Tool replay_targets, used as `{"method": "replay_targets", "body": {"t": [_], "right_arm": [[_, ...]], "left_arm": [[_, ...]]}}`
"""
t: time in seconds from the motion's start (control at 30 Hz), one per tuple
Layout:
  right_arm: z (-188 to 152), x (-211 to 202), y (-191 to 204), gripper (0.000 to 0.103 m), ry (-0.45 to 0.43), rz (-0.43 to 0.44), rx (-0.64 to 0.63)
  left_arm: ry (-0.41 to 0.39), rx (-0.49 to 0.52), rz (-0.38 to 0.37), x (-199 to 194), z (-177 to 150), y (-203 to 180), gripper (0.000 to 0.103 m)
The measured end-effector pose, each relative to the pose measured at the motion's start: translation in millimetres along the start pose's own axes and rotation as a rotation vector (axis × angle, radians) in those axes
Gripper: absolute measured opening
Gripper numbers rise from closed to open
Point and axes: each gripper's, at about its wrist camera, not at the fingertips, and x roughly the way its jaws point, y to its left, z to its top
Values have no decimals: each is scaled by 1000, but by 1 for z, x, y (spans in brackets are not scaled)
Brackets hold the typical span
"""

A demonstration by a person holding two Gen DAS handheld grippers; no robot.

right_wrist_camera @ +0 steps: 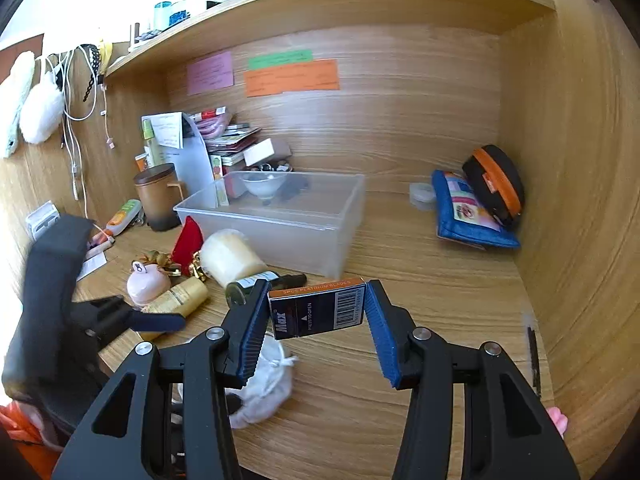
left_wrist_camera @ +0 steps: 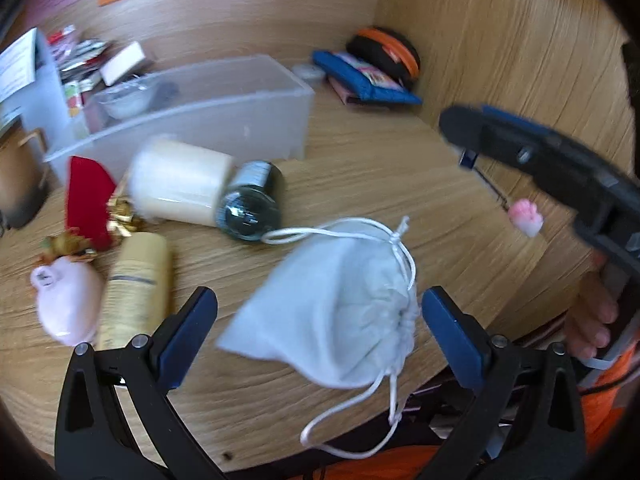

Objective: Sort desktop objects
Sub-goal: 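Grasp the white drawstring pouch with the left gripper while the right gripper holds the blue matchbox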

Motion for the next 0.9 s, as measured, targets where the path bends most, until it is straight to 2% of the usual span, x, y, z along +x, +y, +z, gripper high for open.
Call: {"method": "replay_targets", "body": {"t": [0.13,0.27,0.3,0.4,0.43,0.63,0.9], "right_arm": [[-3,1,-3,44,5,7,-2],[-3,2,-4,44,4,14,-11],[-2,2,-4,44,2,15,-13],[-1,0,-5,44,-5,20,-13],[0,0,-5,44,-8,21,-13],[3,-5,-2,44,-18,19,-23],[11,-2,2,44,-27,25,-18]], "left_arm": [[47,-16,-1,27,1,-3,103],[21,2,8,32,1,-6,103],[15,4,8,33,1,-6,99],[-5,33,31,33,3,-13,73],[-6,37,25,33,5,-14,69],[-26,25,0,19,9,-9,53],[-80,21,-5,-8,18,2,49]]}}
